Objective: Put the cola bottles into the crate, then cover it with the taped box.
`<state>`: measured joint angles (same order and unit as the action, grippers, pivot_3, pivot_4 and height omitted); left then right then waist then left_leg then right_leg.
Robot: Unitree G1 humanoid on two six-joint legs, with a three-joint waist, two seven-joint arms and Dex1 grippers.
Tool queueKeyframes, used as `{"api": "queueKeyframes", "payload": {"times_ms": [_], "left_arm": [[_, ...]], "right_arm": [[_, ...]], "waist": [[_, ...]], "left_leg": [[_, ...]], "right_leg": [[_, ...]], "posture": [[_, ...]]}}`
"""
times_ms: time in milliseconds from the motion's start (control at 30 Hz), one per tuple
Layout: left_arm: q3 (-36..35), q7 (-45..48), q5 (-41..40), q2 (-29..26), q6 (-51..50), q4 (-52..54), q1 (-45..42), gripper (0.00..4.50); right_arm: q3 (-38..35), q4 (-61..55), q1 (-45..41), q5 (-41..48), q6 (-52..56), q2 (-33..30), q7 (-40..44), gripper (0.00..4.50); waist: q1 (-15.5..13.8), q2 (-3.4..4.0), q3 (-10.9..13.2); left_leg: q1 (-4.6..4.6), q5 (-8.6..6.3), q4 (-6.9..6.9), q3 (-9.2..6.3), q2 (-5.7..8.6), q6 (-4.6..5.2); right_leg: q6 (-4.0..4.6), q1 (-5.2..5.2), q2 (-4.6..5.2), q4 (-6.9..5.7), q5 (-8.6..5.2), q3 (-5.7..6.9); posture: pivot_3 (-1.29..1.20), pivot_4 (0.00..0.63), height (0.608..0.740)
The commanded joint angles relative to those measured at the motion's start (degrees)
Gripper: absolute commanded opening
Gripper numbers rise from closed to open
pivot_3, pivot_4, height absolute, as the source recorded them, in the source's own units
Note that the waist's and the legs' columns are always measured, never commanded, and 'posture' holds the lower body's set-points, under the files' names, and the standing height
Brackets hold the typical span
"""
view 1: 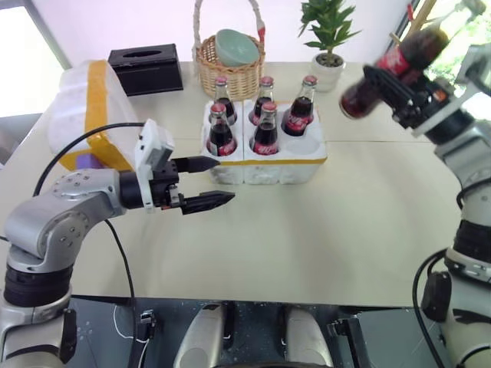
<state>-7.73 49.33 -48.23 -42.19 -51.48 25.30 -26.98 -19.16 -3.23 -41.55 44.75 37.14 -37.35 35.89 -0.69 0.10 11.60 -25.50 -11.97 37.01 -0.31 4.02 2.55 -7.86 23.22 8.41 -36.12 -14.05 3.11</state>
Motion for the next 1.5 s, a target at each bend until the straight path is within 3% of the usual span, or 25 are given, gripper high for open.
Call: {"api": "queueKeyframes", "payload": {"times_ms": [33,433,767,867,967,1100,1233,1367,1433,1500], "left_arm": [[-1.6,-1.04,-0.56,0.16,1.6,1.23,0.06,4.5],[-2.62,-2.7,-1.12,-0.54,1.91,1.49,0.7,4.5],[-3.04,-3.4,-0.73,-1.38,1.52,0.28,-0.12,4.5],[-4.05,-4.81,-1.07,-2.18,0.43,0.15,-0.59,4.5],[-5.24,-8.16,-0.57,-3.76,-1.77,0.97,-0.81,4.5],[-10.87,-16.13,-3.53,-7.62,-10.31,1.99,-3.32,4.5],[-19.56,-26.4,-12.89,-10.64,-23.32,1.82,-8.85,4.5],[-24.79,-39.92,-17.96,-12.52,-38.64,-0.46,-15.07,4.5],[-24.98,-48.9,-22.81,-17.03,-41.02,-2.92,-13.99,4.5],[-24.06,-61.96,-40.39,-24.36,-36.7,-7.65,-8.67,4.5]], "right_arm": [[4.77,2.75,-1.69,-4.19,-2.53,0.88,2.54,2.82],[12.26,17.34,-5.42,-15.16,-10.97,6.93,6.06,2.82],[21.98,19.35,-5.6,-23.32,-10.7,4.41,17.29,2.82],[22.32,20.32,-6.75,-25.0,-10.67,4.15,17.55,4.3],[22.01,20.09,-7.76,-26.2,-10.78,3.33,17.93,4.45],[19.6,15.53,-8.43,-23.71,-8.56,-1.46,23.4,4.45],[15.97,11.5,-9.15,-19.11,-6.24,-8.86,31.38,4.45],[13.33,12.31,-10.59,-15.87,-4.6,-15.3,38.6,4.45],[13.01,13.76,-11.66,-14.85,-2.69,-17.86,41.55,4.45],[13.39,14.28,-11.77,-15.16,-4.03,-19.27,43.96,4.45]], "waist": [[-0.06,-0.02,0.01],[0.18,-0.02,0.04],[0.24,-0.02,0.03],[0.27,-0.02,0.03],[0.41,-0.02,0.03],[0.2,-0.04,0.05],[-0.03,-0.08,0.08],[0.09,-0.12,0.1],[0.39,-0.16,0.12],[0.84,-0.18,0.13]], "left_leg": [[-0.01,0.0,0.06,0.01,0.05,0.01],[-0.12,0.24,0.0,0.05,0.14,-0.25],[-0.06,0.15,0.03,0.04,0.14,-0.12],[-0.06,0.21,0.0,0.04,0.14,-0.23],[-0.05,0.18,0.02,0.04,0.14,-0.18],[-0.05,0.12,0.02,0.03,0.13,-0.08],[-0.09,0.08,0.04,-0.01,0.14,-0.04],[0.04,0.04,0.05,-0.02,0.14,-0.09],[0.09,0.04,0.04,-0.02,0.14,-0.11],[0.09,0.01,0.01,-0.02,0.12,-0.17]], "right_leg": [[0.0,-0.02,0.05,0.01,0.0,0.0],[-0.02,0.15,0.11,-0.07,0.03,-0.01],[-0.02,0.11,0.09,-0.08,0.02,-0.01],[-0.02,0.11,0.08,-0.07,0.02,-0.01],[-0.03,0.1,0.09,-0.07,0.02,-0.02],[-0.03,0.13,0.08,-0.08,0.02,-0.01],[-0.04,0.18,0.09,-0.07,0.02,0.0],[-0.06,0.03,0.09,-0.07,0.01,0.0],[-0.06,0.02,0.08,-0.1,0.01,-0.01],[-0.06,0.08,0.1,-0.16,0.01,-0.05]], "posture": [[0.0,0.15,0.736],[0.0,0.15,0.736],[0.0,0.15,0.736],[0.0,0.15,0.736],[0.0,0.15,0.736],[0.0,0.15,0.736],[0.0,0.15,0.736],[0.0,0.15,0.736],[0.0,0.15,0.736],[0.0,0.15,0.736]]}}
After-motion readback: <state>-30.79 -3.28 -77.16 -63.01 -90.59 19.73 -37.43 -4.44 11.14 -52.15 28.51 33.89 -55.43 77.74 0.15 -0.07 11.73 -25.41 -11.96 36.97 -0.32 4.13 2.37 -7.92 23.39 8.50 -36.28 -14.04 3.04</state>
